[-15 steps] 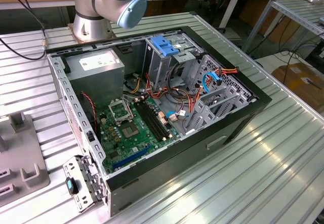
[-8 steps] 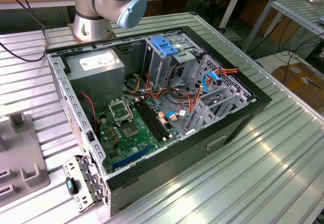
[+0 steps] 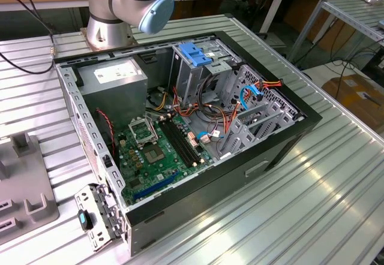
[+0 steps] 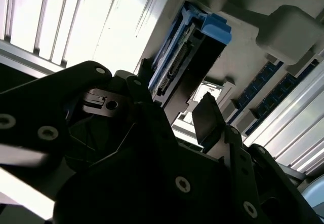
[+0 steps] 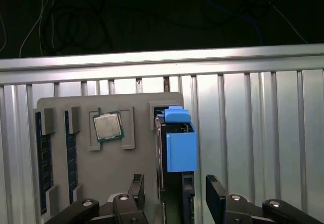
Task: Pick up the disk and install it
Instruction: 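Pick up the disk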
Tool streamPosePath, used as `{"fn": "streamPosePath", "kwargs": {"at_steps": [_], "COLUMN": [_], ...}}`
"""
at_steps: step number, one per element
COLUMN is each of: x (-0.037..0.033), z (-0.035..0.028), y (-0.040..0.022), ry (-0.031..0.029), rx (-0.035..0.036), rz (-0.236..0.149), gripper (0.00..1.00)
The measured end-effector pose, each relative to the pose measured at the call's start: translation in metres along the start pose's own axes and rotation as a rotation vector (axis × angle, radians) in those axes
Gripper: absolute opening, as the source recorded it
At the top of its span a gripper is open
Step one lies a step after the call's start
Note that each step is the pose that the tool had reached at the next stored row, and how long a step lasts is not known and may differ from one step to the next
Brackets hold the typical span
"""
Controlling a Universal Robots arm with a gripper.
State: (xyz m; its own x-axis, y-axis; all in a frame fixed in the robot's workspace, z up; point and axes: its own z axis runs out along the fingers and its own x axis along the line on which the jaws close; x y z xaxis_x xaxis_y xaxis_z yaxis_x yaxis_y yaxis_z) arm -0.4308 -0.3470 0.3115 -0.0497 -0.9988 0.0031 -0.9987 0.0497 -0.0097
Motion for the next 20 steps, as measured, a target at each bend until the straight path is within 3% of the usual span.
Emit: {"fn": "streamPosePath", "kwargs": {"at_steps": [5,13,20], "x": [-0.0039,-0.0073,-0.0056], "z": [0.0073,0.0075,0.0079], "y": [0.0009,0.0032,0.0046], "ry": [-0.0006,-0.0006,-0.0006], "rx": [0.0059,0.006,0.006], "rz": [-0.031,-0.031,-0.031], "gripper": [0.6,0.6,0.6]}}
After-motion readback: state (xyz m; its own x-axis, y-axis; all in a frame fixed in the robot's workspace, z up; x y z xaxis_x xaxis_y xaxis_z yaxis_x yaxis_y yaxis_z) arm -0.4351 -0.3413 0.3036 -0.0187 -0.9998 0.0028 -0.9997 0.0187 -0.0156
